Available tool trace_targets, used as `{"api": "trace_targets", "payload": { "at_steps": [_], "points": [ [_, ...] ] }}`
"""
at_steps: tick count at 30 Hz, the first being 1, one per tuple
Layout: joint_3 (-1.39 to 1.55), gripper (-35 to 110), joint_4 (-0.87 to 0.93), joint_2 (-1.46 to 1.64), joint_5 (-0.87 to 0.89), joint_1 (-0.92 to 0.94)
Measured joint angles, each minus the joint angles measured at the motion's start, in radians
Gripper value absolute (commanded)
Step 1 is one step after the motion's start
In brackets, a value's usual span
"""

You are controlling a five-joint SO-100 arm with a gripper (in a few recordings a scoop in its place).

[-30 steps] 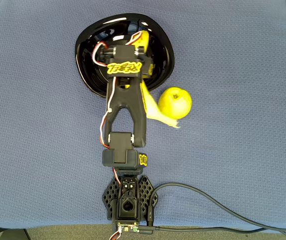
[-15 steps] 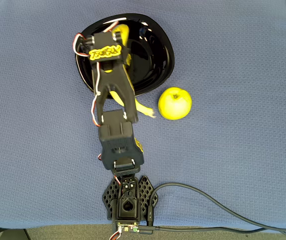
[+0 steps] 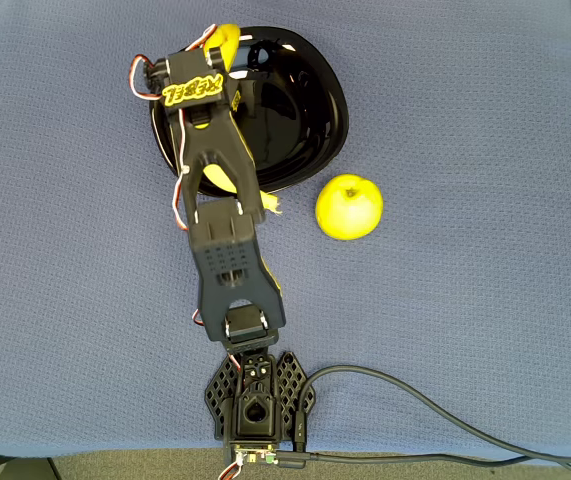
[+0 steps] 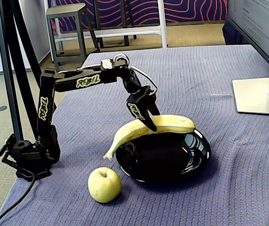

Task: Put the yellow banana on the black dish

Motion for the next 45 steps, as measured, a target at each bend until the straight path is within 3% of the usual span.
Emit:
{"api": "trace_targets", "payload": {
  "at_steps": [33,39,45],
  "points": [
    [-0.1,0,-0.034,-0.163,0.012,0.161],
    [-0.08,16,-0.025,-0.163,0.029,0.161],
    [-0.064,22,-0.009,-0.158,0.041,0.16]
  ]
}}
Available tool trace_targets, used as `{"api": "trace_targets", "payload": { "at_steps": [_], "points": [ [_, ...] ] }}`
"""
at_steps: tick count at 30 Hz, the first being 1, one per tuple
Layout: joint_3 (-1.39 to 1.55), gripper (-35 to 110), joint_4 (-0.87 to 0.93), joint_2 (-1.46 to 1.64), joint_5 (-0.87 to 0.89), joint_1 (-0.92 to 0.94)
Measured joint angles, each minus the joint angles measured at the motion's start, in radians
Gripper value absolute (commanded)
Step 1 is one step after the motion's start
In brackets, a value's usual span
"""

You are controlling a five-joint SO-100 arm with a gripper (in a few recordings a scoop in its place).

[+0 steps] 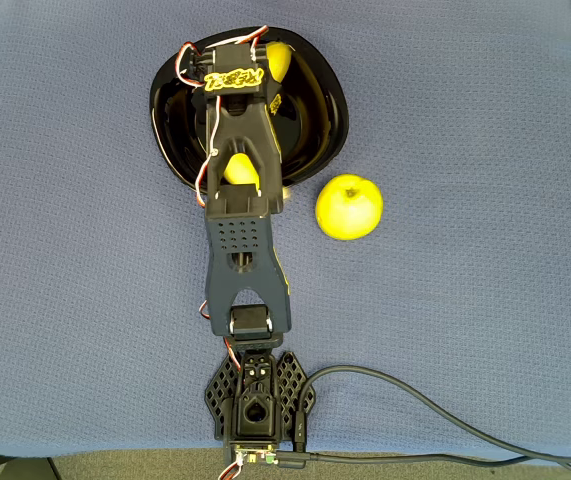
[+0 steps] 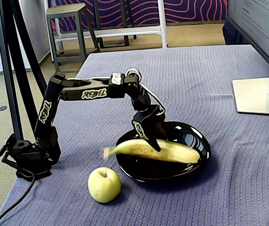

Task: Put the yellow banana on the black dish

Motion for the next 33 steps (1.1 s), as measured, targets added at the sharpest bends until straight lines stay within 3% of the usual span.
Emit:
{"api": "trace_targets", "payload": {
  "at_steps": [7,15,17,21,29,33],
  "points": [
    [0.0,32,0.018,-0.002,0.043,-0.014],
    [0.003,29,0.074,0.04,0.155,-0.052],
    [0.003,26,0.112,0.077,0.192,-0.061],
    [0.003,0,0.183,0.169,0.262,-0.089],
    [0.242,0,0.206,0.449,0.387,-0.066],
    [0.428,0,0.199,0.618,0.541,-0.018]
  ]
}}
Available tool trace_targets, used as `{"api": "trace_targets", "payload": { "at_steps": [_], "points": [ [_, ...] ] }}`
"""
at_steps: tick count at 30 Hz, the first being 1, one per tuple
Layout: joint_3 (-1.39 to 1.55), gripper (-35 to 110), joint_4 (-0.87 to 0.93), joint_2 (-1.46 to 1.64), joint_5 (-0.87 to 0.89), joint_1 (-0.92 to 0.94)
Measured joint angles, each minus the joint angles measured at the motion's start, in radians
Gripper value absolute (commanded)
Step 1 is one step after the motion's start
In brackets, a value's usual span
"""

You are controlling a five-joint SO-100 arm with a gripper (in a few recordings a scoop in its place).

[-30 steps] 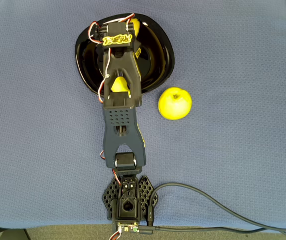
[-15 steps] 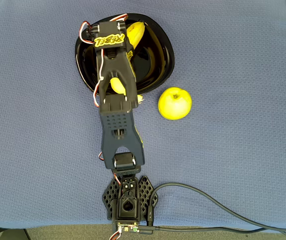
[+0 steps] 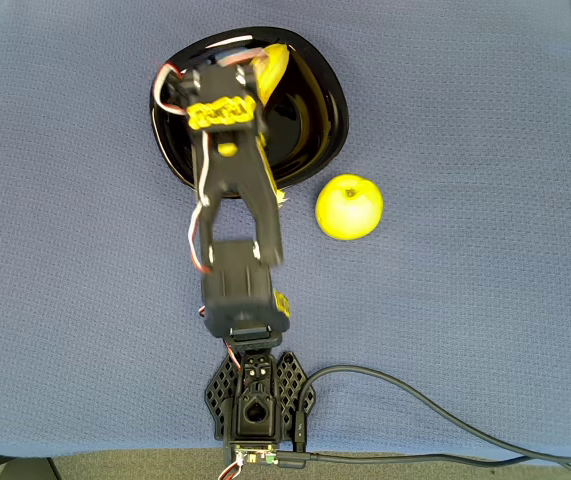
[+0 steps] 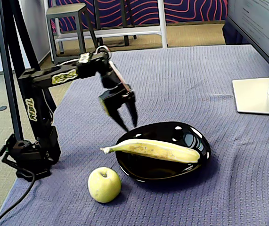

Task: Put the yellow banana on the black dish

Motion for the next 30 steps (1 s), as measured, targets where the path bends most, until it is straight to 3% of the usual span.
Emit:
{"api": "trace_targets", "payload": {
  "at_steps": [7,18,30],
  "points": [
    [0.272,0,-0.025,0.298,0.273,-0.008],
    [0.535,0,-0.002,0.601,0.548,-0.098],
    [0.759,0,0.011,0.893,0.614,-0.127]
  ]
}}
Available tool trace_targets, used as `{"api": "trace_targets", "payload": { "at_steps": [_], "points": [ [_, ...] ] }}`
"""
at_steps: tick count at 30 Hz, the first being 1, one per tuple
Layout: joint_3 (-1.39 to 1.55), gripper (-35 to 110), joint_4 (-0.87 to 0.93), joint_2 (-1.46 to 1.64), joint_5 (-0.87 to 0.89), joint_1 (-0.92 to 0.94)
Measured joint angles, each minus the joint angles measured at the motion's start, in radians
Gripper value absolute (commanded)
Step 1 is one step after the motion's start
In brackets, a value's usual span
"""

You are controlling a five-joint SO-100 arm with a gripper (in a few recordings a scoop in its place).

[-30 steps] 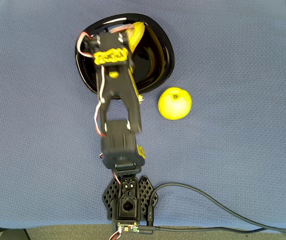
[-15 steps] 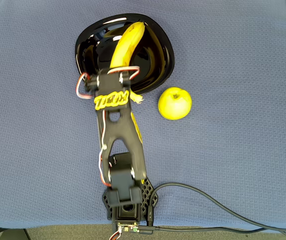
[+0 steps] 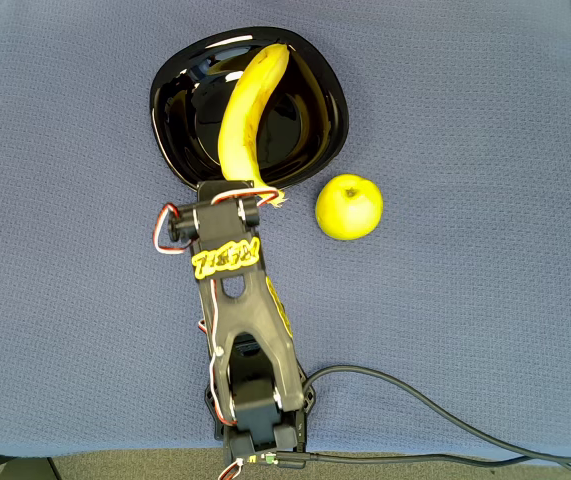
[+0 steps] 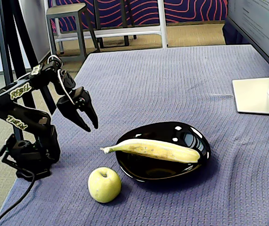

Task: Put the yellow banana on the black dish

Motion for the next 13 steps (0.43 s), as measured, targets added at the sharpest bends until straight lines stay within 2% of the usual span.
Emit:
{"api": "trace_targets", "payload": {
  "at_steps": [13],
  "points": [
    [0.25,0,-0.094,0.201,-0.201,0.126]
  ]
}}
